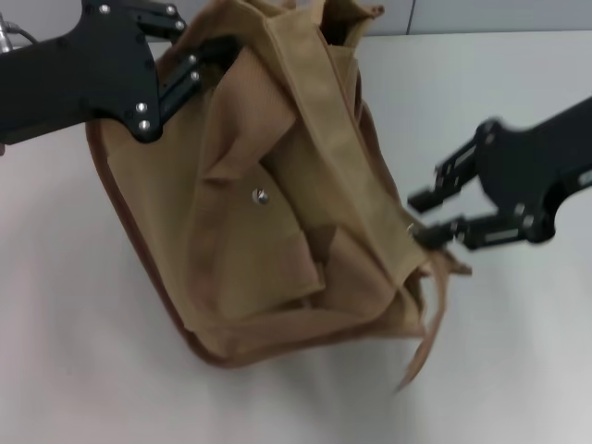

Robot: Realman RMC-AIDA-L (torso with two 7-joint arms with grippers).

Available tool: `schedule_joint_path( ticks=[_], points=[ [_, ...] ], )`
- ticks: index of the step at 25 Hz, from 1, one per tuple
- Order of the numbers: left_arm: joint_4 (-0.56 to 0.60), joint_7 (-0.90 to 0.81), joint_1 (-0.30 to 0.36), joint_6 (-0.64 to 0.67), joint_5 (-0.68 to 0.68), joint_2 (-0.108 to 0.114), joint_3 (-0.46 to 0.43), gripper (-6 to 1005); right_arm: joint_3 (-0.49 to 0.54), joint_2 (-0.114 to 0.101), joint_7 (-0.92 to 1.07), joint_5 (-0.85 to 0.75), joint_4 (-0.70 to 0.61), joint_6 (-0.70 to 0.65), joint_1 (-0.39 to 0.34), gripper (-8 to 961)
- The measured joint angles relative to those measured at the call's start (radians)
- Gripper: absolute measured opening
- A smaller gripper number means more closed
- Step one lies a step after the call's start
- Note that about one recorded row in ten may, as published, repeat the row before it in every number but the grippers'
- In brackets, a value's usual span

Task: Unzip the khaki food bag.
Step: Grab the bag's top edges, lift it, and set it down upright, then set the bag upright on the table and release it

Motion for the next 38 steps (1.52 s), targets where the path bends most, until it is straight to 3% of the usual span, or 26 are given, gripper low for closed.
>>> schedule_joint_path(
  ticks=[3, 10, 16, 24, 33, 38],
  points=[
    [-0.025, 0.012, -0.002, -0.012, -0.01, 0.0, 0.001, 76, 0.081, -0.002, -0.023, 0.026, 0.006, 0.07, -0.039, 243],
    [-0.038, 0.021, -0.01, -0.012, -0.011, 0.002, 0.001, 76, 0.12, 0.002, -0.216, 0.068, 0.031, 0.15, -0.16, 529],
    [-0.037, 0.022, -0.015, -0.011, -0.011, 0.004, 0.0, 75, 0.198, -0.038, -0.246, 0.134, 0.038, 0.19, -0.207, 760],
    [-0.031, 0.021, -0.018, -0.005, -0.011, 0.005, -0.004, 70, 0.2, -0.044, -0.33, 0.031, 0.056, 0.236, -0.222, 829],
    [-0.031, 0.022, -0.021, -0.001, -0.011, 0.005, -0.007, 70, 0.151, -0.022, -0.38, -0.019, 0.155, 0.403, -0.202, 782],
    [-0.03, 0.022, -0.02, 0.001, -0.011, 0.005, -0.007, 70, 0.118, -0.02, -0.39, -0.015, 0.245, 0.463, -0.161, 755]
  ],
)
